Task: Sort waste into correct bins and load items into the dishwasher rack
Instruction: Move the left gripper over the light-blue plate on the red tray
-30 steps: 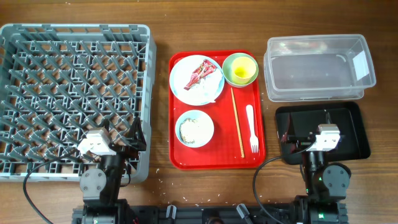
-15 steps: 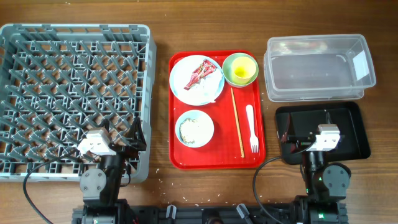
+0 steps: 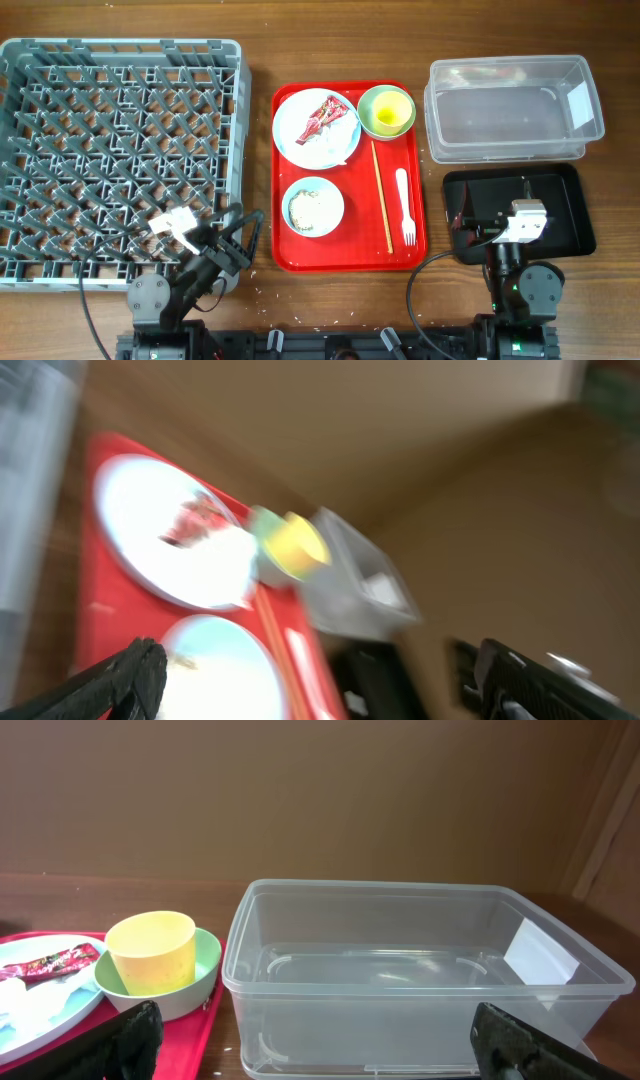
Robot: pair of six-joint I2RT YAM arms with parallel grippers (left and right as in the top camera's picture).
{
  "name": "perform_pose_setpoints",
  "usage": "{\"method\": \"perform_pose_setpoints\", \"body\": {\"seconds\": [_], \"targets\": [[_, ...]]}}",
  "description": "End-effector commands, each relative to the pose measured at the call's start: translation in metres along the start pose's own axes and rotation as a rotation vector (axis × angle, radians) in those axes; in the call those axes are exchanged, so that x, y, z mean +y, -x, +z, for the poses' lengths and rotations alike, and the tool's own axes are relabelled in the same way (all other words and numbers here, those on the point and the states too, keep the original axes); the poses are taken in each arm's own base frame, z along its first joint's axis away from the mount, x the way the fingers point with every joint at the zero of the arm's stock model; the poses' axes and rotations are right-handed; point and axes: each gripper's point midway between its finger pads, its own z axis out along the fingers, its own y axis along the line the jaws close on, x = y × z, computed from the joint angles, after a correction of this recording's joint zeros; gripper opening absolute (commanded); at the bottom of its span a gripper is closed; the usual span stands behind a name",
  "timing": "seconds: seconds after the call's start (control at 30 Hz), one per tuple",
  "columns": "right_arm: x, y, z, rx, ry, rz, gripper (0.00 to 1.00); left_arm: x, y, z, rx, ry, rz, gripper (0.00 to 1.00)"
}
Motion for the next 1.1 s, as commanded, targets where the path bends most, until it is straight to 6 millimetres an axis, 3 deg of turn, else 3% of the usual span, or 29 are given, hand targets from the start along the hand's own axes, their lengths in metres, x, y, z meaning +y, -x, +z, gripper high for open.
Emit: {"method": "perform_pose_setpoints", "body": {"seconds": [0.0,0.07,0.13,0.27,0.37,0.47,0.57,0.7,0.8,0.97,1.07], "targets": [[0.004,-0.001,0.0,0.003,0.023,0.012,1.0,-0.056,-0.011,-0.008,0.106,-0.254,0.019,1.0],[0.004,-0.001,0.0,0.003,0.023,0.012,1.0,-0.099,0.002,-0.022,0.035,-0.418,0.208,1.0],[0.004,-0.001,0.0,0.004,0.023,0.012,1.0,-0.113,0.008,-0.027,0.011,-0.444,0.274,1.0],[0.004,-0.001,0.0,0.003,0.023,0.012,1.0,-0.116,0.018,-0.02,0.049,-0.32,0.421,0.99],[0.004,-0.001,0.0,0.003,0.023,0.012,1.0,-0.11,0.038,-0.012,0.114,-0.111,0.454,1.0],[0.004,-0.001,0.0,0.003,0.023,0.012,1.0,-0.096,0.056,-0.009,0.265,0.151,0.4,0.99],[0.004,-0.001,0.0,0.003,0.023,0.012,1.0,-0.078,0.057,-0.01,0.484,0.372,0.306,1.0],[0.004,-0.001,0.0,0.003,0.023,0.011,1.0,-0.064,0.043,0.001,0.617,0.447,0.193,1.0],[0.004,-0.001,0.0,0.003,0.023,0.012,1.0,-0.065,0.032,0.007,0.629,0.48,-0.099,1.0],[0.004,-0.001,0.0,0.004,0.023,0.012,1.0,-0.087,-0.002,0.01,0.787,0.373,0.004,1.0],[0.004,-0.001,0.0,0.003,0.023,0.012,1.0,-0.079,-0.024,0.007,0.819,0.517,0.118,1.0]]}}
